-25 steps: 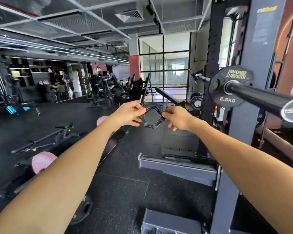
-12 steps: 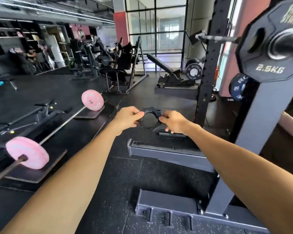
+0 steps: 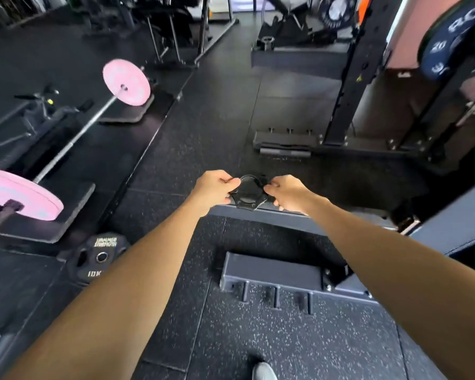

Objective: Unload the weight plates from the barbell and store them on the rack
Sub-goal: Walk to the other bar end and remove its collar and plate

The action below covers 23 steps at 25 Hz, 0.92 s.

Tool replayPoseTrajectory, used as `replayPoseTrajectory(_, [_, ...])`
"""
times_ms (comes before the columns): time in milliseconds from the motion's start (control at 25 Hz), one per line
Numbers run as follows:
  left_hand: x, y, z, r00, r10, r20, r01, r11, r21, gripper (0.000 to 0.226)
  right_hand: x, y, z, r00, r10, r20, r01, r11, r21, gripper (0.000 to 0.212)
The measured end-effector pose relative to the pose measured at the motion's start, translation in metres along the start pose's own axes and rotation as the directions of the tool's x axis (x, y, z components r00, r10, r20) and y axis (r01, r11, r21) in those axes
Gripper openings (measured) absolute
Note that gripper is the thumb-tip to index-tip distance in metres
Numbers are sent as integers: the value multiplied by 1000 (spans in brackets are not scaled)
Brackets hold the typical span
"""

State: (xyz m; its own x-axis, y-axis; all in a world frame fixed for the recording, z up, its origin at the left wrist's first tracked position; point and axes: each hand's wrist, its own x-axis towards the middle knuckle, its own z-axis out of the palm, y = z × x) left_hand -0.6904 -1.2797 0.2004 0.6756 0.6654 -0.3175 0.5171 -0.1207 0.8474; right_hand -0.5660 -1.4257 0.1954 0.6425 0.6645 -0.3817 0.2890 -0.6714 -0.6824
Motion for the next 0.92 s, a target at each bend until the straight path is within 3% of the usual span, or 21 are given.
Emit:
replayPoseTrajectory(280, [71,-46,43,992,-121,27,121,993,-5,11,69,46,31,997,60,56,-54,993,-106,27])
replayPoseTrajectory(600, [105,-67,58,991,-133,-33,133,991,-3,25,97,63,51,992,128,-10,-128,991,40,37])
replayPoseTrajectory(760, [102,-64,57,988,-153,-19,153,988,-1,26,97,63,50,992,124,-38,-123,992,30,41])
replayPoseTrajectory(920, [87,-60,41,996,-3,-84,21,975,223,44,82,56,42,985,5,-173,-28,991,-133,49])
